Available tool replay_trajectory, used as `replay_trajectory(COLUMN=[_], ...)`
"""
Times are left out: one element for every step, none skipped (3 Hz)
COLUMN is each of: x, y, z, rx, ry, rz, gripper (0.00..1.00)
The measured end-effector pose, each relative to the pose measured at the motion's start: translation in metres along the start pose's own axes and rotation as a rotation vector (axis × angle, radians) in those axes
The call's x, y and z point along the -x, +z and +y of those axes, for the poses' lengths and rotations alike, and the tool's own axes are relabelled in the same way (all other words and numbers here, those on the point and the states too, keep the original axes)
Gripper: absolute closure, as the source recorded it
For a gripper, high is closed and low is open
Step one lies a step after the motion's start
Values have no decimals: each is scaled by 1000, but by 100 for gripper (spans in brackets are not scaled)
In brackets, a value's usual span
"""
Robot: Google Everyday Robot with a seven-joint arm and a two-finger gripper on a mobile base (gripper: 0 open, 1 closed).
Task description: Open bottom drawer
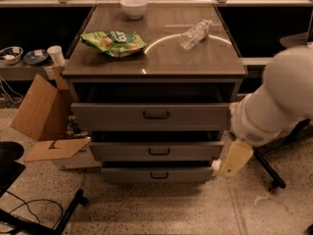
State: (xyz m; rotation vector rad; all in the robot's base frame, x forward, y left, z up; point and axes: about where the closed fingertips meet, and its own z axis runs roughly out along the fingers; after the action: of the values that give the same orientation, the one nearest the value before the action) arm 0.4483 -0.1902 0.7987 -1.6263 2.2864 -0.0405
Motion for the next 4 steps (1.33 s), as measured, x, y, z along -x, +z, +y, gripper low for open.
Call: replay_trajectory(x=[-22,-42,-42,-44], y=[78,129,137,144], z=[17,34,35,34], rx=[28,67,75,88], ry=[21,72,76,73], rz=[43,40,37,53], gripper=[0,0,0,0])
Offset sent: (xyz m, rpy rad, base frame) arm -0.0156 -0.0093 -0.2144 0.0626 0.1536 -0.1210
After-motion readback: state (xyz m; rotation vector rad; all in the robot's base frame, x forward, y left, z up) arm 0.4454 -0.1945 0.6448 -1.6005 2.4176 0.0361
